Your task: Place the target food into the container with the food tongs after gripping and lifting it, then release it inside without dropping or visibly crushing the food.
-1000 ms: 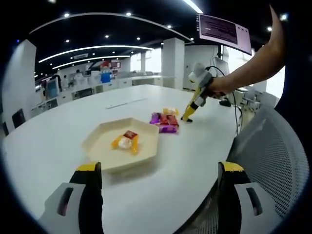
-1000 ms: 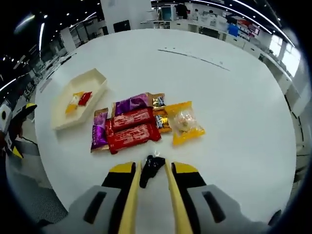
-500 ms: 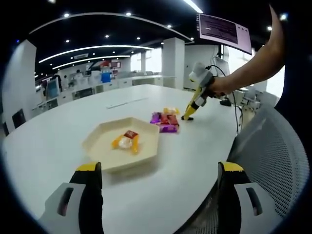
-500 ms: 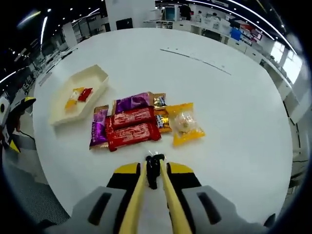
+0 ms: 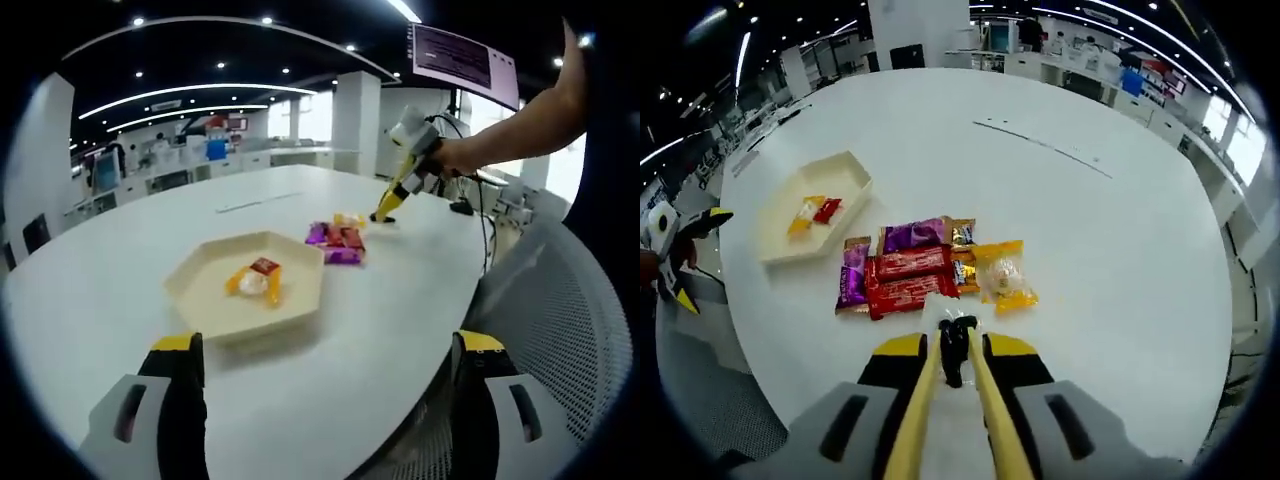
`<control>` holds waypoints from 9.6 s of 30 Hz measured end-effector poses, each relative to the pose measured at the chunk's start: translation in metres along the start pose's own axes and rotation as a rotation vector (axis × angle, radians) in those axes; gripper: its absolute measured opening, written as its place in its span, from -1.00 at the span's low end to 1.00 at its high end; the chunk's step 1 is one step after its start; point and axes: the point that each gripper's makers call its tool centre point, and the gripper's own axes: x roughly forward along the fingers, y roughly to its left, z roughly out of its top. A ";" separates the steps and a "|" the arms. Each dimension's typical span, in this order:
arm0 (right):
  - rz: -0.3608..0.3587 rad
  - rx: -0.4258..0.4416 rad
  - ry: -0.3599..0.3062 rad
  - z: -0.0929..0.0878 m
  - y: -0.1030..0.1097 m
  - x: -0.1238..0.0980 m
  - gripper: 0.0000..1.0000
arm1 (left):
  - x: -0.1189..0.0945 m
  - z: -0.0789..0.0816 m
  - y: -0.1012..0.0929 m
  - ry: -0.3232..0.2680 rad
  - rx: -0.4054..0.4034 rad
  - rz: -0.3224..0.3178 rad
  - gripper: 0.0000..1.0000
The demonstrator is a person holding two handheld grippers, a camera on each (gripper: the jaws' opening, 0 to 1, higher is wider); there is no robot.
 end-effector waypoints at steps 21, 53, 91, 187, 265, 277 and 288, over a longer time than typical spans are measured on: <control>0.049 -0.128 -0.027 0.039 0.012 -0.011 -0.59 | -0.001 0.009 -0.002 -0.049 0.002 -0.012 0.99; 0.192 -0.404 -0.038 0.125 0.102 -0.002 -0.58 | -0.004 0.013 0.002 -0.069 0.003 0.011 0.99; 0.349 -0.628 -0.066 0.223 0.246 0.038 -0.57 | -0.002 0.007 0.005 -0.043 0.013 0.023 0.99; 0.131 -0.275 -0.109 0.075 0.000 -0.009 -0.45 | -0.001 -0.003 0.007 0.005 0.003 0.028 0.98; 0.076 -0.126 0.064 0.024 -0.008 0.077 -0.60 | -0.002 0.001 0.011 -0.014 0.007 0.046 0.96; 0.074 -0.141 0.069 0.025 -0.009 0.074 -0.59 | -0.003 0.001 0.012 -0.013 0.009 0.054 0.96; 0.080 -0.146 0.051 0.039 -0.007 0.058 -0.59 | -0.003 0.008 0.012 -0.050 -0.019 0.044 0.99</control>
